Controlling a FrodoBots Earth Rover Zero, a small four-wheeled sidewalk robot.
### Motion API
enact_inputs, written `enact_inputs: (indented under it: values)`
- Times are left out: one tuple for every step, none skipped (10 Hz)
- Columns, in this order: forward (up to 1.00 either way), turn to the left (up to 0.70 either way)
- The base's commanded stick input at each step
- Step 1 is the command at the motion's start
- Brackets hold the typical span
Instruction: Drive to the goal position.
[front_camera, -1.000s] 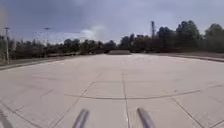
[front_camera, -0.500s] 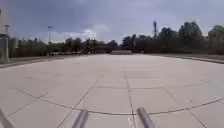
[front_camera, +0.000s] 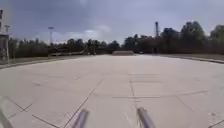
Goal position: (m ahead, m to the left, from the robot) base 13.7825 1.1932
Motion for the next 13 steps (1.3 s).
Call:
enact_inputs:
  values:
    - [0.7,0.0]
    - [0.7,0.0]
    - [0.7,0.0]
    - [0.7,0.0]
    - [0.7,0.0]
    - [0.7,0.0]
    - [0.7,0.0]
    - [0.7,-0.06]
    - [0.7,-0.32]
    - [0.7,-0.34]
    - [0.7,-0.34]
    - [0.7,-0.35]
    - [0.7,-0.31]
